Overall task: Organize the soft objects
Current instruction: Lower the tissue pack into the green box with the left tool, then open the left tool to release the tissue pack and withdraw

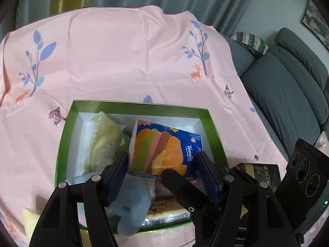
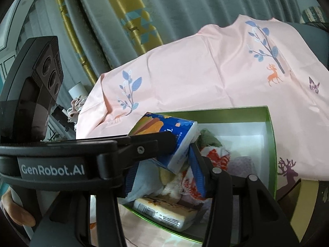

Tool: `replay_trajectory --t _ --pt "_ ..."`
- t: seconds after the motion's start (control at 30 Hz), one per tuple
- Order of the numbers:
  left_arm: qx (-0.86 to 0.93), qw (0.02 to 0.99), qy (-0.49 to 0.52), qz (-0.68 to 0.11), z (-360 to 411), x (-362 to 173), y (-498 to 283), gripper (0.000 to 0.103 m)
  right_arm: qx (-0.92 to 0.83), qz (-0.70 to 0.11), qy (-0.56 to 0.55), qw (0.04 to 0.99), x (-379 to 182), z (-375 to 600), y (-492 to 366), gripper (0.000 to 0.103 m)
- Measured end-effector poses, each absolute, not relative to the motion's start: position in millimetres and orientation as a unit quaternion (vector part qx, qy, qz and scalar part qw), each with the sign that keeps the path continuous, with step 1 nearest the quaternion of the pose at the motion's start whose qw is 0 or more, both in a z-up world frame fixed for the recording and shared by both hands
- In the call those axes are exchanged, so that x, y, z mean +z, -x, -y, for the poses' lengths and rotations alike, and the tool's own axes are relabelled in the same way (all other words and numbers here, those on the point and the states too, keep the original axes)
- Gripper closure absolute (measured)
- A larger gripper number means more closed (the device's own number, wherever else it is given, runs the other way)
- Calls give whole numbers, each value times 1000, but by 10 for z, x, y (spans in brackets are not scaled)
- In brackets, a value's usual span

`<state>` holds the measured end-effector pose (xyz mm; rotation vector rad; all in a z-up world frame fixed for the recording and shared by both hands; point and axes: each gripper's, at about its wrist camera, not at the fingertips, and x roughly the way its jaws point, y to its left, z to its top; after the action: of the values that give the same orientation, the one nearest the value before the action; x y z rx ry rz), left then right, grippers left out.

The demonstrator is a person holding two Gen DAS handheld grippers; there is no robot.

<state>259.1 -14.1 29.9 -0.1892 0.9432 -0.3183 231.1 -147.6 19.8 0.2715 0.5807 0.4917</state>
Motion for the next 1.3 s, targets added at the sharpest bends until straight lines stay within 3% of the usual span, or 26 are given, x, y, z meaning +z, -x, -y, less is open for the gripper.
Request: replay_trajectory --t 0.53,0.7,0.9,1.03,1.07,1.1,1.3 --pt "-155 860 71 -481 266 157 -2709 35 218 -318 -151 910 80 1533 -2430 50" --pt "-155 856 61 -489 300 121 -2712 35 219 -327 -152 907 56 1523 -2441 41" --pt "-151 857 63 -489 297 100 -2699 34 219 -333 -153 905 44 1517 -2457 40" --pt "-145 857 60 -491 290 111 -2695 32 217 -331 -147 906 58 1505 -2453 39" --pt "-145 857 63 -491 278 115 -2699 27 217 -328 -146 908 67 1507 -2442 38" --pt "-145 857 67 -490 260 121 -2704 22 215 -324 -143 910 83 1510 -2428 36" --pt "-121 868 73 -476 130 202 -2673 21 210 -308 -143 917 160 1542 -2351 22"
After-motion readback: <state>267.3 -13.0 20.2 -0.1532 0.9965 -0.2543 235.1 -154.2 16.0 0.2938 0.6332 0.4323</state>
